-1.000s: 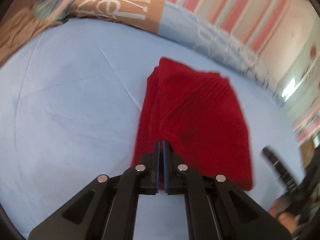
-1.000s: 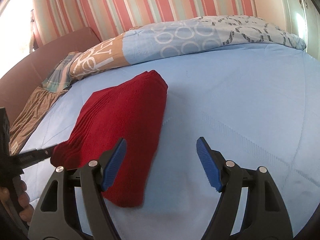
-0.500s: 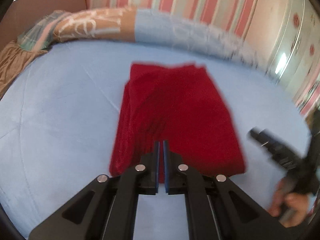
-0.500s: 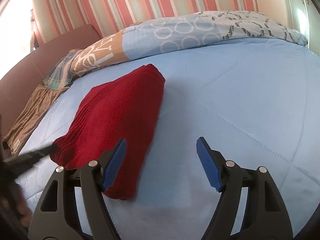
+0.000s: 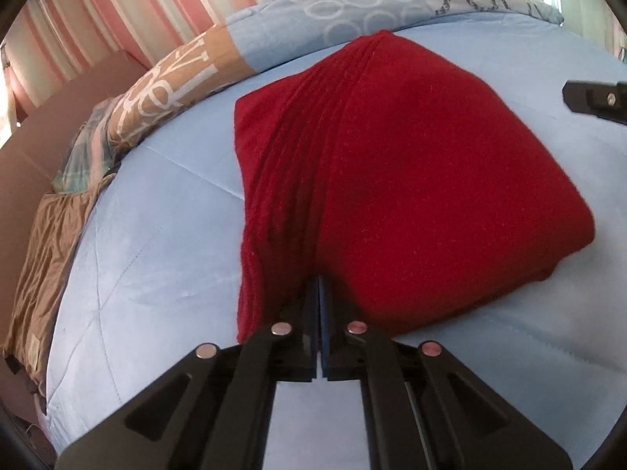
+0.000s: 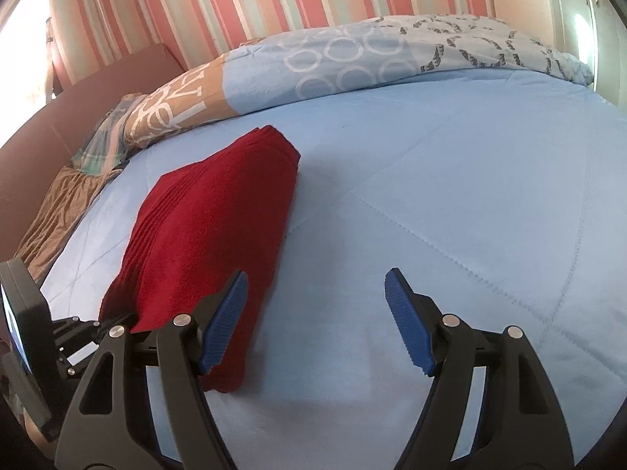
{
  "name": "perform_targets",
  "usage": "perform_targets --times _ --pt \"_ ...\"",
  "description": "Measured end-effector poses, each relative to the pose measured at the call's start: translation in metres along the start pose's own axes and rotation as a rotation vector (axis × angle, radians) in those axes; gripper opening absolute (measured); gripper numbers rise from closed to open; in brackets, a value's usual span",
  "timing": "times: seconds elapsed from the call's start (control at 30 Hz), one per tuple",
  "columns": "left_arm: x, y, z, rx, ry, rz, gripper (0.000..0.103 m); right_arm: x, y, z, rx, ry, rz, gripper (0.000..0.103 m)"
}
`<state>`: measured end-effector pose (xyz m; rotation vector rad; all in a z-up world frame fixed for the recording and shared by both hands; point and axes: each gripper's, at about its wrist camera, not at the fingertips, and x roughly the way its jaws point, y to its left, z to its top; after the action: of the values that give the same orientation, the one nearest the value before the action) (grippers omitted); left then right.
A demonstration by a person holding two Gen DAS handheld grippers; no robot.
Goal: Fold small clothes
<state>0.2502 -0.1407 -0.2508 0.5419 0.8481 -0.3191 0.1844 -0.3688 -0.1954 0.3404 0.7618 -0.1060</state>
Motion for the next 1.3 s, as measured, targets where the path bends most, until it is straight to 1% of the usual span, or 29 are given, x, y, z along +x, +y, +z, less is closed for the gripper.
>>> perform_targets --times 0.1,0.17,0.2,0.23,0.27,0.3,0.4,0.43,0.5,0.53,0.6,0.7,0.73,0.83,0.9,0.97,1.03,1.07,1.1,1.13,1.17,1.27,1.3 --pt "-0.012 0.019 0.0 -0.058 -0.001 -0.078 0.007 0.001 0.002 0.001 -0.007 0.012 0.02 0.075" --pt "-0.025 0.033 0.001 -0.112 -0.004 -0.139 0.02 0.002 0.004 0.002 -0.01 0.018 0.04 0.078" --pt "-0.034 0.045 0.0 -0.152 -0.008 -0.164 0.047 0.002 0.005 0.003 -0.017 0.021 0.042 0.079" --pt "-0.043 0.047 0.0 -0.173 -0.017 -0.168 0.072 0.002 0.006 0.003 -0.027 0.024 0.042 0.079" --pt "-0.051 0.059 -0.002 -0.21 -0.034 -0.167 0.077 0.002 0.007 0.003 -0.036 0.027 0.045 0.079" --pt "-0.056 0.067 -0.002 -0.235 -0.04 -0.173 0.078 0.002 0.008 0.004 -0.045 0.036 0.054 0.08" --pt "-0.053 0.1 -0.004 -0.364 -0.023 -0.254 0.08 0.003 0.009 0.005 -0.039 0.049 0.083 0.083" --pt "-0.046 0.108 -0.004 -0.401 -0.004 -0.285 0.085 0.003 0.009 0.005 -0.03 0.053 0.09 0.084" --pt "-0.026 0.119 -0.002 -0.458 0.037 -0.335 0.085 0.005 0.011 0.005 -0.018 0.06 0.097 0.084" --pt "-0.019 0.12 -0.002 -0.476 0.043 -0.358 0.086 0.005 0.012 0.005 -0.019 0.059 0.096 0.084" --pt "0.001 0.121 0.002 -0.506 0.084 -0.434 0.086 0.004 0.018 0.005 -0.032 0.06 0.094 0.084" --pt "0.018 0.116 0.004 -0.549 0.096 -0.543 0.086 0.004 0.026 0.004 -0.07 0.059 0.087 0.084" --pt "0.025 0.114 0.004 -0.558 0.107 -0.551 0.086 0.005 0.029 0.003 -0.08 0.062 0.081 0.084" --pt "0.037 0.108 0.004 -0.554 0.133 -0.523 0.086 0.006 0.033 0.003 -0.09 0.063 0.082 0.084" --pt "0.046 0.104 -0.001 -0.572 0.158 -0.554 0.091 0.008 0.032 0.003 -0.079 0.069 0.091 0.084" --pt "0.049 0.103 0.0 -0.575 0.147 -0.565 0.095 0.011 0.031 0.004 -0.065 0.078 0.105 0.084" --pt "0.049 0.1 0.005 -0.558 0.146 -0.577 0.095 0.015 0.03 0.004 -0.05 0.089 0.12 0.084" --pt "0.049 0.096 0.009 -0.541 0.141 -0.607 0.095 0.017 0.031 0.004 -0.044 0.092 0.124 0.084" --pt "0.049 0.093 0.011 -0.531 0.139 -0.614 0.095 0.019 0.031 0.004 -0.036 0.096 0.134 0.084" --pt "0.048 0.089 0.013 -0.511 0.139 -0.596 0.088 0.021 0.031 0.004 -0.027 0.1 0.145 0.084" --pt "0.045 0.084 0.015 -0.475 0.134 -0.554 0.085 0.024 0.03 0.004 -0.015 0.105 0.156 0.084" --pt "0.037 0.077 0.016 -0.413 0.106 -0.486 0.078 0.036 0.029 0.006 0.027 0.127 0.202 0.085" --pt "0.031 0.074 0.016 -0.38 0.091 -0.45 0.076 0.041 0.028 0.007 0.047 0.14 0.229 0.085"
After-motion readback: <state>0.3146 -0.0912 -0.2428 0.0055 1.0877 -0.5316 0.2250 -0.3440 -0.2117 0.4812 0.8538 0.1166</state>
